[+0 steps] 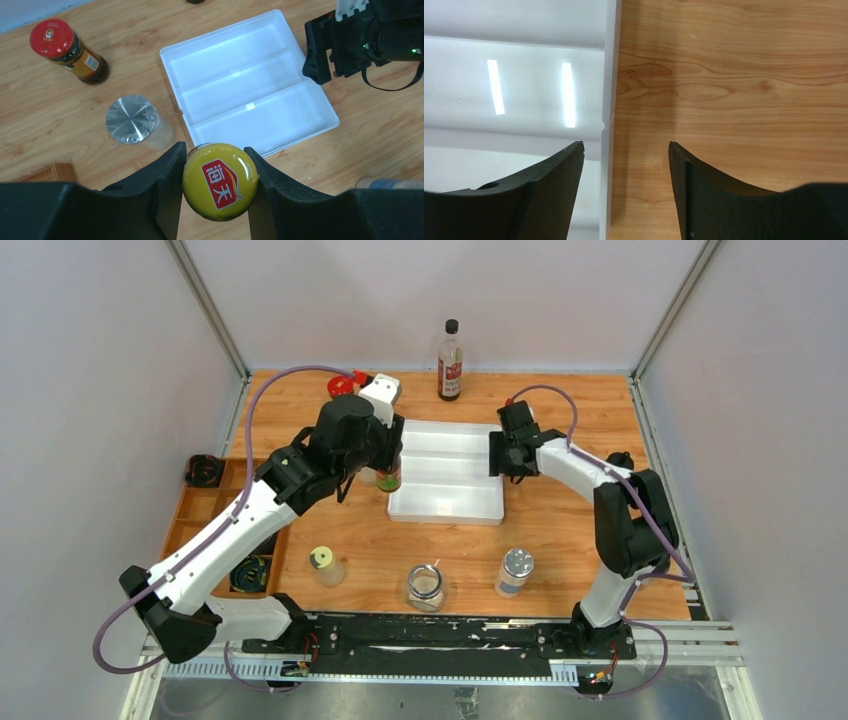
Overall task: Organize the condiment bottles
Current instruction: Pick up the bottle from the center of the board, then place the bottle in the storage box.
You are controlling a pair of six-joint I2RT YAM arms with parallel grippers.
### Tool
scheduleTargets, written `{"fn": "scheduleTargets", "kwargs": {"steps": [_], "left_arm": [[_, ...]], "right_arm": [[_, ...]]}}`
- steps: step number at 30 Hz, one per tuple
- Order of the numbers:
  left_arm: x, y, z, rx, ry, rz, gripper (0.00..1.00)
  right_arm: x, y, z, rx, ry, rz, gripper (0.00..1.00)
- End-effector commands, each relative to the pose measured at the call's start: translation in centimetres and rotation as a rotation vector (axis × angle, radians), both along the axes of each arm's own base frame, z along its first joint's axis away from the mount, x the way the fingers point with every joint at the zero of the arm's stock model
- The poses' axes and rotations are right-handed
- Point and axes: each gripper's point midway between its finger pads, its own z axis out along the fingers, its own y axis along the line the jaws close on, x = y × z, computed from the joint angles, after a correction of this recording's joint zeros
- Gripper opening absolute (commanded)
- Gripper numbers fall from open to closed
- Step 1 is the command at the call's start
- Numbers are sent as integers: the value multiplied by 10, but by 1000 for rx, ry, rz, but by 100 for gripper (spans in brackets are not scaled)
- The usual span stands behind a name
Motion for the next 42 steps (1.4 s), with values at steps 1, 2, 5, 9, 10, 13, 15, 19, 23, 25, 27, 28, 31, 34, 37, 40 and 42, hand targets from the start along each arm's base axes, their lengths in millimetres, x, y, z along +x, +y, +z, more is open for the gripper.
{"fn": "scheduleTargets", "kwargs": {"steps": [1,2,5,9,10,13,15,19,23,25,27,28,31,34,37,40,42], "left_arm": [[21,-24,65,-116,-168,-22,8],[26,-28,68,-112,-176,-25,8],[43,-42,75,-106,-183,-35,8],[71,-69,79,-131,-167,-79,6],[77,-78,79,-129,-168,-93,5],[96,-99,76,-121,-182,-131,4],[108,-111,73,-117,-192,-144,4],[130,-128,63,-114,-193,-151,4],[145,-138,47,-138,-178,-155,3],[153,-142,37,-147,-169,-154,3],[160,-145,30,-148,-166,-152,3],[163,-147,26,-150,-162,-153,3],[172,-154,20,-167,-152,-170,3],[180,-165,18,-181,-153,-192,3],[189,-173,14,-185,-153,-195,3],[196,-180,11,-196,-156,-209,3],[202,-182,8,-216,-155,-213,4]], "right_arm": [[0,-10,60,-61,-86,17,69],[2,-12,73,-63,-107,19,70],[2,-20,106,-69,-157,26,71],[-2,-30,144,-61,-232,25,73],[-3,-33,151,-57,-249,22,74],[-7,-39,166,-38,-281,21,76],[-10,-41,170,-29,-283,25,77],[-14,-43,168,-29,-268,41,77],[-17,-46,160,-33,-248,44,77],[-17,-49,156,-36,-239,41,77],[-16,-51,153,-34,-232,42,77],[-16,-52,153,-31,-231,40,77],[-14,-55,150,-20,-227,35,77],[-12,-59,149,-10,-228,26,77],[-9,-62,151,1,-233,20,77],[-6,-65,153,3,-237,19,77],[-5,-66,153,6,-237,19,77]]}}
